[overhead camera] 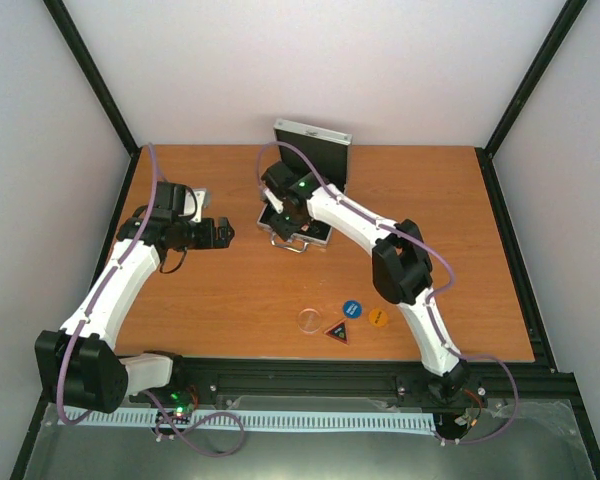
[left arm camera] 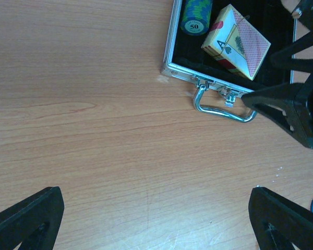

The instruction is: Pack up texas hold em set

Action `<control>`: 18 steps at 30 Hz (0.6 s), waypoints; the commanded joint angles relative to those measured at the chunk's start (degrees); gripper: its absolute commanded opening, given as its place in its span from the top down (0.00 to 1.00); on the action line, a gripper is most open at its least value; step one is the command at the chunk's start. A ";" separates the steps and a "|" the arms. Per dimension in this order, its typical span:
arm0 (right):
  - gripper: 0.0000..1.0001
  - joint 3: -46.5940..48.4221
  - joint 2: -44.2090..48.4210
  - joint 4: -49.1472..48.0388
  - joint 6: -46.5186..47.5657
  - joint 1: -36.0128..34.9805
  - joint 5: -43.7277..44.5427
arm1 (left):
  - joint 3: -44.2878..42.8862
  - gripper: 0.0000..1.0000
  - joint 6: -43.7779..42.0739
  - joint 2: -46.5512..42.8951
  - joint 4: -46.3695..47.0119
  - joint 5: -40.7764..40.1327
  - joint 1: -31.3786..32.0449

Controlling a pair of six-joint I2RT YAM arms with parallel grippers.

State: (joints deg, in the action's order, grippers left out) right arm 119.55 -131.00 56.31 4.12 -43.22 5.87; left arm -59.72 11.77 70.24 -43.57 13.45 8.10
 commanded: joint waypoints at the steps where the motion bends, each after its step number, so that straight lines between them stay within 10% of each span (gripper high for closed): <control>1: 0.34 -1.22 0.69 -1.15 1.11 -1.16 -4.77 | 0.05 0.00 0.09 0.06 0.13 0.10 -0.28; 18: 0.32 5.08 -8.45 -1.61 2.47 0.14 -4.51 | -1.30 0.00 -0.44 -0.27 -1.33 0.09 -0.29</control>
State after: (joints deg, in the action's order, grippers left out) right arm 122.58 -138.06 55.20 6.02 -43.44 1.45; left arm -59.66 11.77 70.24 -43.86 13.47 8.10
